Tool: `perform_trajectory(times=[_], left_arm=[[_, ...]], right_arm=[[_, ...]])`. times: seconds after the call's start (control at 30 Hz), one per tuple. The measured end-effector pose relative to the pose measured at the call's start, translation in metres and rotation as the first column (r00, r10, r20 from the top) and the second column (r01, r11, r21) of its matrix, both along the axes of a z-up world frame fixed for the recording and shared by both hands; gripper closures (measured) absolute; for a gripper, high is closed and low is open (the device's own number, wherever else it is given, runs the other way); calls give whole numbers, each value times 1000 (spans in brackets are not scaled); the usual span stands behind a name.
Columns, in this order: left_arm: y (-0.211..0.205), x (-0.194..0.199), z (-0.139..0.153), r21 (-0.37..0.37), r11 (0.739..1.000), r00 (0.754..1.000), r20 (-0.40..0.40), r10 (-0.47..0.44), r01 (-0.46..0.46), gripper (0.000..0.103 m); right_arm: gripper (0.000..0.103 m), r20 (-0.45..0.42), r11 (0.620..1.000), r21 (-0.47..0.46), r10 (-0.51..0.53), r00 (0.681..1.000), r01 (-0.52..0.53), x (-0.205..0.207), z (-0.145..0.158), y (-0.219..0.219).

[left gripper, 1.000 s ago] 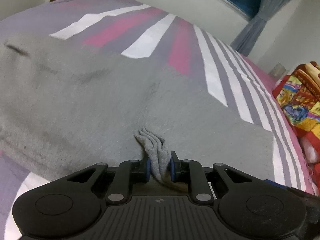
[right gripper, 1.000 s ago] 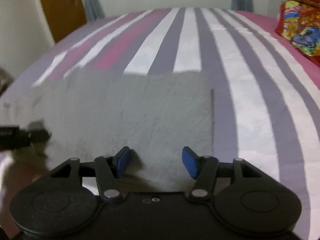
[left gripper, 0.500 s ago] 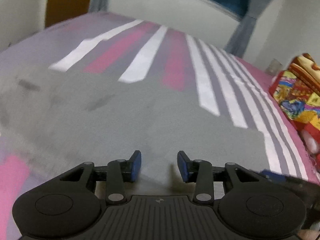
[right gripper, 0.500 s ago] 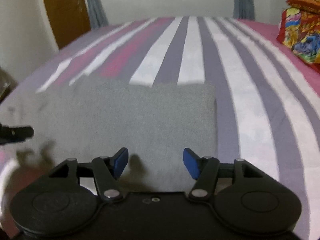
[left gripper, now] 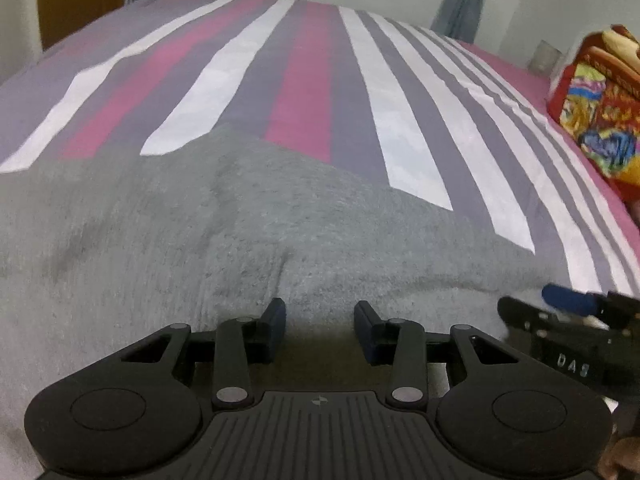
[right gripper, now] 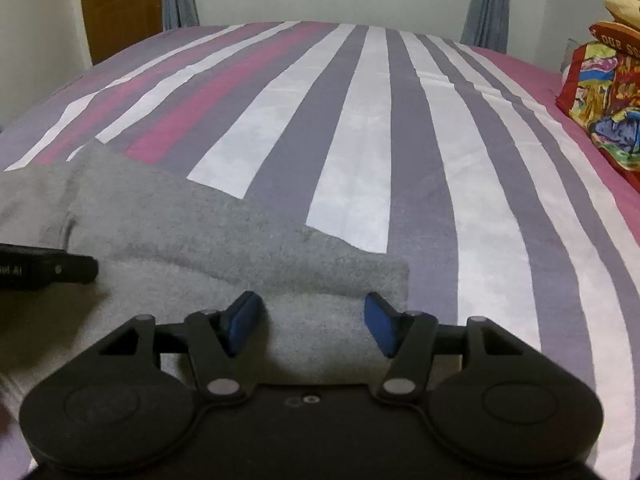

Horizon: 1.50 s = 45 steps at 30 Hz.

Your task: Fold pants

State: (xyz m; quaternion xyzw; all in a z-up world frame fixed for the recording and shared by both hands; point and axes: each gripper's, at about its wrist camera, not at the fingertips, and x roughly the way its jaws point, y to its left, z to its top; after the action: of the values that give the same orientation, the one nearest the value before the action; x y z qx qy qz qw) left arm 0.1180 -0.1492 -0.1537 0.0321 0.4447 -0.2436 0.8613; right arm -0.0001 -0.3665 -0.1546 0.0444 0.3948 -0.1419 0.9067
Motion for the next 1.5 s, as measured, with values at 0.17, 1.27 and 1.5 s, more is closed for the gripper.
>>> perform_trajectory(times=[0.17,1.27,1.5], left_arm=[[3,-4,0,-6,1000,1000,13,0,0,64],[64,-92,36,19,999,994,96,41,-43,61],[108,-88,46,14,988,982,111,154,-157,39]], right_arm=[[42,6,1000,-7,3,1000,-3,-4,-3,2],[30,52,993,117,26,998,-32,-61,26,72],[30,89,987,156,23,996,-36,-62,31,86]])
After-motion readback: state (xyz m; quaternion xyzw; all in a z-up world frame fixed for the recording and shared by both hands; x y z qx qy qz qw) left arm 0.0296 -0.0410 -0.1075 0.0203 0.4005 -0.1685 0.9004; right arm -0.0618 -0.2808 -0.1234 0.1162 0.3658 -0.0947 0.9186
